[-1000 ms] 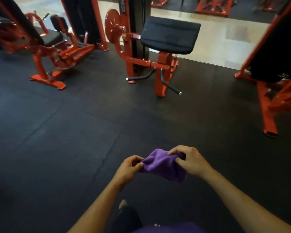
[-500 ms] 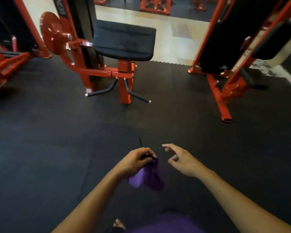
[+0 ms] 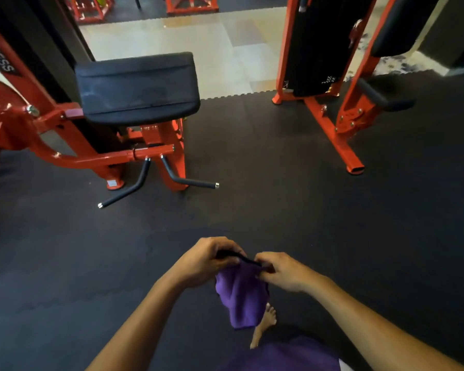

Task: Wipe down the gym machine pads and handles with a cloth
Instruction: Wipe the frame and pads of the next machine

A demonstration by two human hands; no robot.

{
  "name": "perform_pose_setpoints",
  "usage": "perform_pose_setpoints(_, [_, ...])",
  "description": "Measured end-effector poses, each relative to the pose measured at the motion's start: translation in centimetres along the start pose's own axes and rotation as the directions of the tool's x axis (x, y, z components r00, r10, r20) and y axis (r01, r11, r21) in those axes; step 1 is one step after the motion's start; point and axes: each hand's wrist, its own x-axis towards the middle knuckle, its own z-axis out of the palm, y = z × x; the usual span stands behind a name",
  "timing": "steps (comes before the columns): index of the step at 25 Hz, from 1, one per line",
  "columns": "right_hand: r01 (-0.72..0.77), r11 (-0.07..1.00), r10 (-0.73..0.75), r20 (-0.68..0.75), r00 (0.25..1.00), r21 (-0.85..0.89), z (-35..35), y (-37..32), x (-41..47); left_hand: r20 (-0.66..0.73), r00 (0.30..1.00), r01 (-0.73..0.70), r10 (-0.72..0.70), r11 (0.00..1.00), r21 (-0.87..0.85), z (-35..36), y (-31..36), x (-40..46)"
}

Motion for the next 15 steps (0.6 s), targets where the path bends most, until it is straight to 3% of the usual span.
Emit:
perform_pose_setpoints(3, [0.043, 0.999, -0.049, -0.204, 0.978, -0.033, -6.0, 1.3, 3.0, -0.022, 0.997, 0.076, -0.076, 0.997, 0.019, -3.3, -1.9, 5.5])
perform_pose_setpoints(5, [0.092, 0.994, -0.106, -0.270, 0.957, -0.064, -9.9, 1.5, 4.7, -0.069, 0.996, 0.057, -0.052, 0.996, 0.065, -4.5, -2.9, 9.2])
perform_pose_setpoints(10, [0.087, 0.995, -0.096, -0.259, 0.961, -0.046, -18.0, 2.0, 9.3, -0.099, 0.992, -0.054, 0.081, 0.967, 0.250, -6.1, -4.4, 19.3])
perform_pose_setpoints(15, [0.022, 0.999, -0.031, -0.267, 0.963, -0.034, -25.7, 3.5, 15.7, 0.053, 0.978, -0.210, 0.203, 0.942, 0.262, -8.7, -5.6, 31.1])
